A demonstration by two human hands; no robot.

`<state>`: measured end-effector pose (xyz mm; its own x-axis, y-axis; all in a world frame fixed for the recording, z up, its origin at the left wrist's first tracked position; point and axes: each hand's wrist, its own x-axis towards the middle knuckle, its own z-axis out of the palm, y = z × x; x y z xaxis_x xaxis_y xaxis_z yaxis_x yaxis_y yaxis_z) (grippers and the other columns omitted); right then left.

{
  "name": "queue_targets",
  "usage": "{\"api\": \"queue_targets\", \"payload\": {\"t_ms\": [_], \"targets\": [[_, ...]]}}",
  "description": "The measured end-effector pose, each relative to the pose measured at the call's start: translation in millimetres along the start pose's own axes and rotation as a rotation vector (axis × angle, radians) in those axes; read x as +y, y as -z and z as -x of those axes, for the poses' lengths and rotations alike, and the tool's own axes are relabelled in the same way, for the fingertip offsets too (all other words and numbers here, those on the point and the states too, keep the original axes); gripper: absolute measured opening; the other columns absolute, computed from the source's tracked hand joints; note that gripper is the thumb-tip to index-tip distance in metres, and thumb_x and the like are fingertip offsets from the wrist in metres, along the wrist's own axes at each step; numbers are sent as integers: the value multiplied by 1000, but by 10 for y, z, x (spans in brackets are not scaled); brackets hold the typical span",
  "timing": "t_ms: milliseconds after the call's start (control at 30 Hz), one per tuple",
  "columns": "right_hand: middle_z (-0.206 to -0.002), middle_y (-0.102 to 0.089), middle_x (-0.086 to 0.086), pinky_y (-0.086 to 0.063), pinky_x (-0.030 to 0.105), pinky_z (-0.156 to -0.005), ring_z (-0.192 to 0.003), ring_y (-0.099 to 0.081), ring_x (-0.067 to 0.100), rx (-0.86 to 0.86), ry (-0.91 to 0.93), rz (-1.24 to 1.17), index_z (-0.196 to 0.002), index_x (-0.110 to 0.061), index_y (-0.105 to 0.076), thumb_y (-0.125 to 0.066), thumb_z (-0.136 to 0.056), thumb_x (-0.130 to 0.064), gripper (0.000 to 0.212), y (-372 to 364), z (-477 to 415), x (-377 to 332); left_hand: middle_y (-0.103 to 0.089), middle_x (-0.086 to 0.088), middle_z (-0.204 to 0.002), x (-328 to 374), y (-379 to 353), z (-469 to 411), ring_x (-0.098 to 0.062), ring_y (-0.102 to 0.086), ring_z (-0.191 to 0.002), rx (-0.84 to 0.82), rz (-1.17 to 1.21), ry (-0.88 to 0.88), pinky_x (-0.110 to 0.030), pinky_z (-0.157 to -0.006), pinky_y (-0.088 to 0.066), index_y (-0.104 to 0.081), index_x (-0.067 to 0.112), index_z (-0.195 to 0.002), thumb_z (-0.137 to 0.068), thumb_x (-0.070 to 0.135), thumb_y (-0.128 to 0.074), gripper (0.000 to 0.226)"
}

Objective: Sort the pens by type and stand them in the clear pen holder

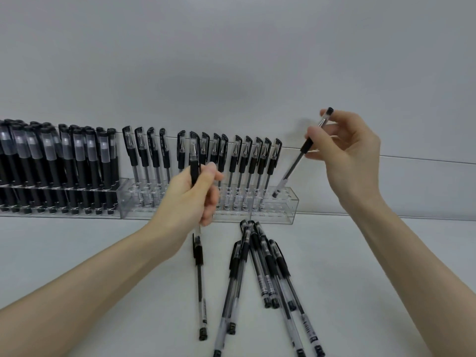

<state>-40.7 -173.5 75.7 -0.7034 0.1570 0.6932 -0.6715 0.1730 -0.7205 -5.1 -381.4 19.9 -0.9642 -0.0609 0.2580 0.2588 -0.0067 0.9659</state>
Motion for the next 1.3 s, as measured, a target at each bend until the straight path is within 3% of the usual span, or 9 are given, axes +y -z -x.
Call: {"api": "queue_targets", "payload": {"t_ms": [67, 233, 467, 567, 700, 1067, 1300], "targets": [[-79, -61, 1, -56, 29, -61, -72, -62, 21, 63, 37, 64, -99, -18, -56, -67, -85, -8, 20, 27, -40, 60, -40, 4, -50, 13, 4, 3, -9, -28, -39, -12, 16, 12, -20, -37, -24, -54, 8, -97, -99, 32, -41, 28], [-74, -59, -12, -55, 41, -67, -67, -61, 18, 115, 119, 208, -90, -32, -49, -71, -81, -18, 28, -62, -105, 211, -37, 6, -50, -11, -47, 27, -10, -24, -42, -35, 16, 20, -22, -40, -18, -52, 1, -102, -98, 30, -44, 31], [-70, -55, -14, -48, 21, -65, -60, -58, 3, 2, 180, 401, -110, -19, -53, -73, -83, -22, 34, -183, -66, 432, -43, 4, -53, -41, -62, 17, -11, -30, -47, -26, 51, 54, -21, -40, -24, -48, 6, -95, -98, 22, -43, 17], [-73, -63, -5, -53, 32, -71, -64, -64, 12, -71, 158, 428, -109, -18, -60, -70, -85, -22, 27, -165, -59, 473, -47, 4, -54, -58, -66, 21, -11, -37, -49, -25, 19, 26, -22, -41, -33, -48, 8, -88, -99, 17, -40, 16], [-79, -69, 3, -54, 44, -77, -72, -67, 20, -114, 159, 483, -113, -19, -63, -64, -89, -16, 25, -124, -70, 468, -49, 2, -57, -71, -70, 46, -11, -41, -48, -58, -26, -20, -24, -43, -39, -51, 10, -93, -100, 21, -40, 18], [-69, -64, -7, -53, 47, -77, -68, -68, 21, -94, 107, 496, -107, -20, -61, -63, -86, -12, 22, -123, -89, 429, -50, 4, -55, -83, -83, 59, -10, -40, -47, -71, -31, -10, -25, -44, -37, -55, 10, -96, -99, 22, -41, 19], [-71, -67, -3, -52, 46, -79, -70, -67, 23, -126, 94, 527, -106, -20, -61, -64, -86, -12, 21, -115, -95, 376, -50, 4, -55, -95, -79, 57, -9, -41, -47, -79, -26, -4, -26, -45, -36, -55, 12, -94, -99, 23, -41, 19]]}}
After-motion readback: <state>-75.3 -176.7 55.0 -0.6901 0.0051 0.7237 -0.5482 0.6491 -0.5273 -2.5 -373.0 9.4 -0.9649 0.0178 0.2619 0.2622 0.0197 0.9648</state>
